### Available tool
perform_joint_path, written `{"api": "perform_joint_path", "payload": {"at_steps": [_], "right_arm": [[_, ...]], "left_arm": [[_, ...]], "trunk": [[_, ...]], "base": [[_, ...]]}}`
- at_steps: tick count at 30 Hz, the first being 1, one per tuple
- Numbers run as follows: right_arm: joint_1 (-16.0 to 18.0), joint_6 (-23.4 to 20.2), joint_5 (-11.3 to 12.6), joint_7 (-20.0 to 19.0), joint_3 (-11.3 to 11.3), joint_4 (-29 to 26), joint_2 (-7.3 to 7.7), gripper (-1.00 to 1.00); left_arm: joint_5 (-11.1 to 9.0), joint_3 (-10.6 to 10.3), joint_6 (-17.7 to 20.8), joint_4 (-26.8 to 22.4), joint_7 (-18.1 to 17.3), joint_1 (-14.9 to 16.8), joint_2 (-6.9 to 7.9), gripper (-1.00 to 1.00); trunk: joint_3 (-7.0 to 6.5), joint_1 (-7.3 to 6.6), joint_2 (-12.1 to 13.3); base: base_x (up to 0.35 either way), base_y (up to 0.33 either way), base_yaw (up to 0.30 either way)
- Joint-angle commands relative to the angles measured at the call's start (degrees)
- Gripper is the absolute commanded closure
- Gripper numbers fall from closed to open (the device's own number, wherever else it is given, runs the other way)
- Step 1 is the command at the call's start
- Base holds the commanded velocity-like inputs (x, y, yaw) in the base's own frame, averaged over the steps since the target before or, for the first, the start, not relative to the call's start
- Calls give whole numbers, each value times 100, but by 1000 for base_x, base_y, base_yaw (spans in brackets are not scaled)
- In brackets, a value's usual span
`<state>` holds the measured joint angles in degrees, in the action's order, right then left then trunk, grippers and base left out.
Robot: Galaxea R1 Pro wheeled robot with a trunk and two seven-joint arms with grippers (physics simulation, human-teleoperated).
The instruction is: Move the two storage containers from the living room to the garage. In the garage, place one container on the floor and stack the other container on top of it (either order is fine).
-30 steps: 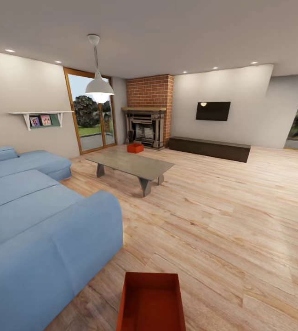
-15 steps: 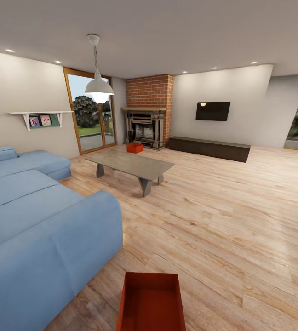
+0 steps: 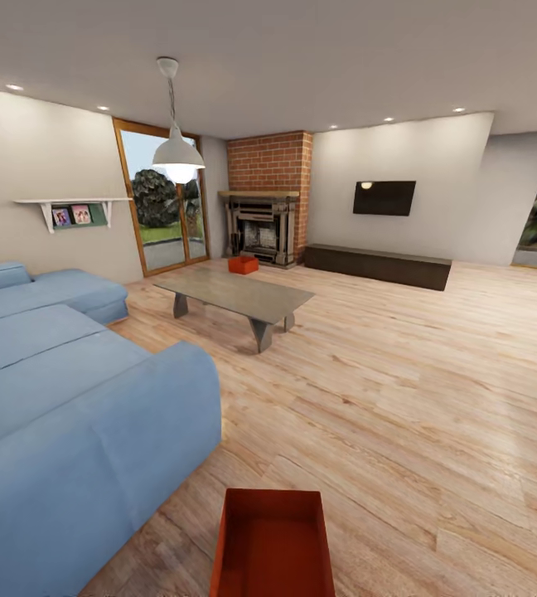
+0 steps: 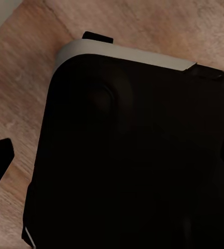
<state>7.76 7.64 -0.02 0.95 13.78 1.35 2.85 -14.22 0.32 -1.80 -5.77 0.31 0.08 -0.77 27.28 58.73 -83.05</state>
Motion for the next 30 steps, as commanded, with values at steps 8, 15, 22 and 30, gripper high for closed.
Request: {"api": "perform_joint_path", "payload": {"at_steps": [8,15,22,30], "right_arm": [[6,3,21,1,20,14,11,-100],[6,1,28,-39,19,14,20,-100],[6,1,28,-52,19,14,16,-100],[6,7,28,-43,13,14,21,-100]], "left_arm": [[4,3,-14,7,4,1,23,-100],[6,2,-14,9,4,-1,8,-100],[13,-5,-14,0,3,0,21,-100],[13,-7,-14,13,3,0,11,-100]], "trunk": [[77,0,-3],[141,0,-3],[204,0,-3],[277,0,-3]], "base": [[0,0,0],[0,0,0],[0,0,0],[0,0,0]]}}
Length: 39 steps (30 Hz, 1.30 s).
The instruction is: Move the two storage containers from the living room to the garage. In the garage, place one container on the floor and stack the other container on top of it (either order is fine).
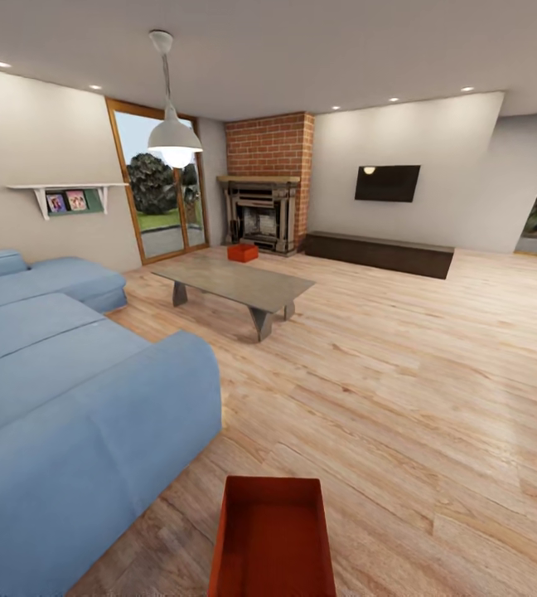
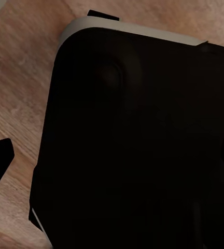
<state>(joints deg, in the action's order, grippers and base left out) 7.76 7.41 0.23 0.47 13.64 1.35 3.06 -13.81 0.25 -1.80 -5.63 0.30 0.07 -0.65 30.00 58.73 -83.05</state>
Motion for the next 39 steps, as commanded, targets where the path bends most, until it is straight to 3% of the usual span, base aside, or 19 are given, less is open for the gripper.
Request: {"api": "perform_joint_path", "payload": {"at_steps": [1,39], "right_arm": [[6,30,3,5,26,14,0,-100],[6,50,20,14,16,14,1,-100]], "left_arm": [[-27,1,-14,-1,4,1,0,-100],[-25,-7,-14,0,1,1,3,-100]], "trunk": [[14,0,-3],[360,0,-3]], "base": [[0,0,0],[0,0,0]]}}
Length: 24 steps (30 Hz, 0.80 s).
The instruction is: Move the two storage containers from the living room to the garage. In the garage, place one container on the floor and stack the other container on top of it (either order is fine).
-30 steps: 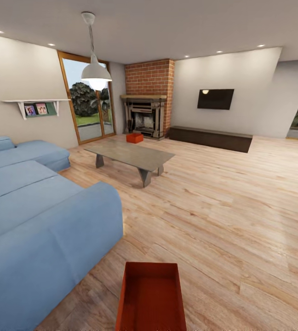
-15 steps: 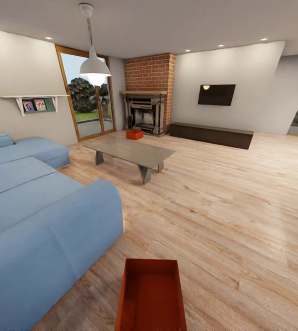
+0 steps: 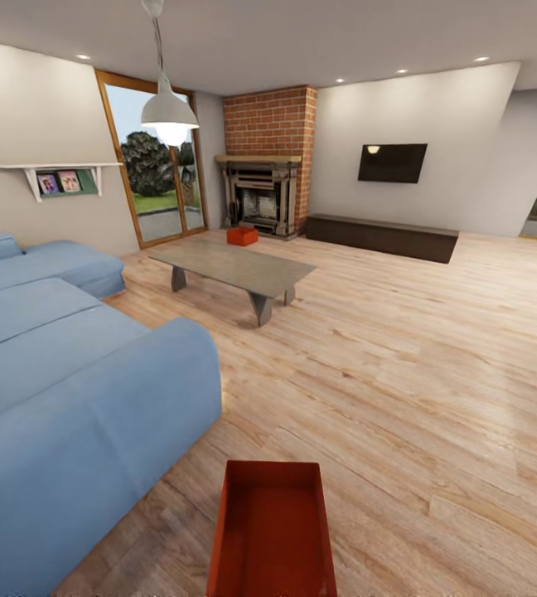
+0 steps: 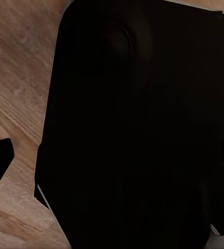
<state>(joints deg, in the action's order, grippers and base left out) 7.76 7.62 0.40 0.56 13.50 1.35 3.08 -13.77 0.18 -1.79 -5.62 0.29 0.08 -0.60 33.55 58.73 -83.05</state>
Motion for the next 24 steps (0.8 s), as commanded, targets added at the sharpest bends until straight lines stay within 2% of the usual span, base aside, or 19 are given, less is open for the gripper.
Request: {"api": "perform_joint_path", "payload": {"at_steps": [1,24], "right_arm": [[6,29,4,9,30,14,0,-100],[6,40,7,15,40,14,-1,-100]], "left_arm": [[-29,-1,-14,-2,4,1,-1,-100],[-29,0,-14,-1,5,1,-1,-100]], "trunk": [[14,0,-2],[223,0,-2]], "base": [[0,0,0],[0,0,0]]}}
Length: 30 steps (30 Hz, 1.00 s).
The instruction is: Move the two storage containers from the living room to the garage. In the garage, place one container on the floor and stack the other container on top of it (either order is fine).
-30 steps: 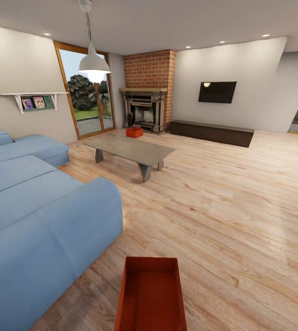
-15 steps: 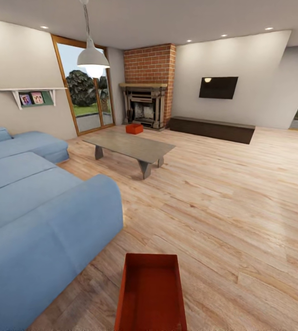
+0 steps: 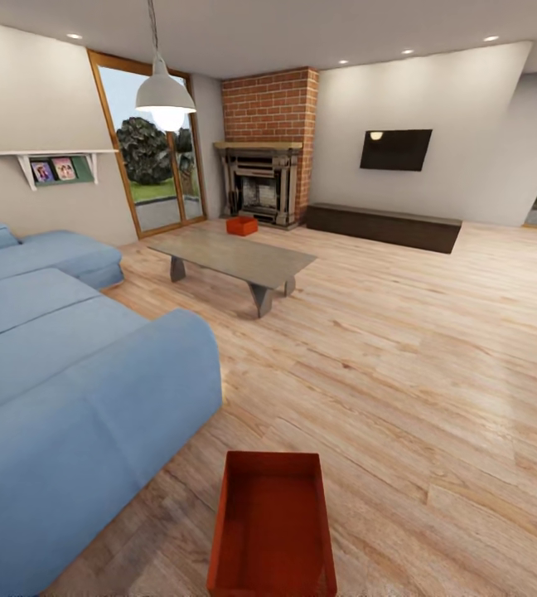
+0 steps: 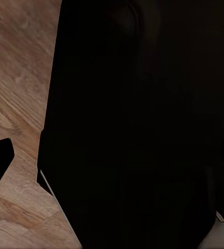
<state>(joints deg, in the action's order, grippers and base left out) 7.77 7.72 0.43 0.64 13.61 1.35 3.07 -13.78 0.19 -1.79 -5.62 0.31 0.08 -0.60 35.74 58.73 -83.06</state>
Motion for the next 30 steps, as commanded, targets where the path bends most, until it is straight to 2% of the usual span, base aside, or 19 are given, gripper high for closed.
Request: {"api": "perform_joint_path", "payload": {"at_steps": [1,7,22,30], "right_arm": [[6,29,6,7,29,14,0,-100],[6,0,18,-16,30,14,-3,-100],[-3,63,-48,-17,63,12,-35,-100],[-3,61,-38,-10,63,42,-72,-100]], "left_arm": [[-29,-1,-14,0,3,1,-1,-100],[-29,-1,-14,-1,2,1,-1,-100],[-29,8,-6,-9,-4,1,-8,-100],[-29,8,-6,-6,-4,1,64,-100]], "trunk": [[14,0,-2],[55,0,-2],[61,0,-2],[61,0,-2]], "base": [[0,0,0],[0,0,0],[0,0,0],[0,0,0]]}}
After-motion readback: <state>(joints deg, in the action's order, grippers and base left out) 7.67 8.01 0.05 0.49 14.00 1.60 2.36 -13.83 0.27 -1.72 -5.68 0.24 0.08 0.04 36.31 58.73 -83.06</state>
